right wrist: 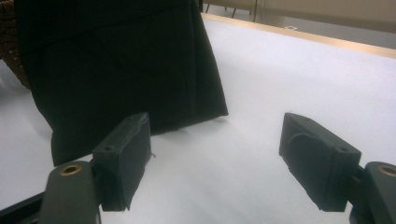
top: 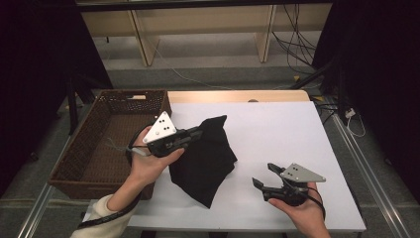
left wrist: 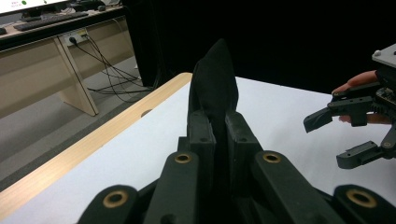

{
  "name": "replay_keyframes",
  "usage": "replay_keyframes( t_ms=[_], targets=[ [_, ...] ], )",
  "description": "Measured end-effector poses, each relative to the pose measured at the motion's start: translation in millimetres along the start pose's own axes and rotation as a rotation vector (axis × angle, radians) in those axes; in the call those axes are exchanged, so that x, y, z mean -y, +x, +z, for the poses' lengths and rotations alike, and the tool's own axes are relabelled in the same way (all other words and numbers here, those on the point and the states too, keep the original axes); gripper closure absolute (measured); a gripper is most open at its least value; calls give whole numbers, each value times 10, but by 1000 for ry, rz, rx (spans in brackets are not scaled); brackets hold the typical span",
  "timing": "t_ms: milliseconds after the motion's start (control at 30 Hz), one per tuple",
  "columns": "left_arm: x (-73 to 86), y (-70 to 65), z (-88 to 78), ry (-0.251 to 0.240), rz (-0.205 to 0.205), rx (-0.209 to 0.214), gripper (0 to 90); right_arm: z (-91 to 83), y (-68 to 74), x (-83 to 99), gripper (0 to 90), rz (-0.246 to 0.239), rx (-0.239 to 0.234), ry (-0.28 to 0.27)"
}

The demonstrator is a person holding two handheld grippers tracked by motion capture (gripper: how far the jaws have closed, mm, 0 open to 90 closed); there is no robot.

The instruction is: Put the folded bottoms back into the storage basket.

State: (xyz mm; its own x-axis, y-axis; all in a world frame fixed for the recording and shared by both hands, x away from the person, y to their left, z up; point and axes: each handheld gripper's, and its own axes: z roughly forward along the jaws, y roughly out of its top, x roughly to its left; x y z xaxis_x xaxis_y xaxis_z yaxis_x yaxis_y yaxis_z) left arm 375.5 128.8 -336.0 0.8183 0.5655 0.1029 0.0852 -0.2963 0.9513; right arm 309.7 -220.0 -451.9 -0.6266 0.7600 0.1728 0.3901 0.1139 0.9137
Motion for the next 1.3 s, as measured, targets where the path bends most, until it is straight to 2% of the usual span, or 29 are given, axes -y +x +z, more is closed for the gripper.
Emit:
replay_keyframes(
  t_ms=[1300],
  targets=[
    [-66,72,-106,-16,-6,-22,829,9,1,4,259,7,-1,1]
  ],
)
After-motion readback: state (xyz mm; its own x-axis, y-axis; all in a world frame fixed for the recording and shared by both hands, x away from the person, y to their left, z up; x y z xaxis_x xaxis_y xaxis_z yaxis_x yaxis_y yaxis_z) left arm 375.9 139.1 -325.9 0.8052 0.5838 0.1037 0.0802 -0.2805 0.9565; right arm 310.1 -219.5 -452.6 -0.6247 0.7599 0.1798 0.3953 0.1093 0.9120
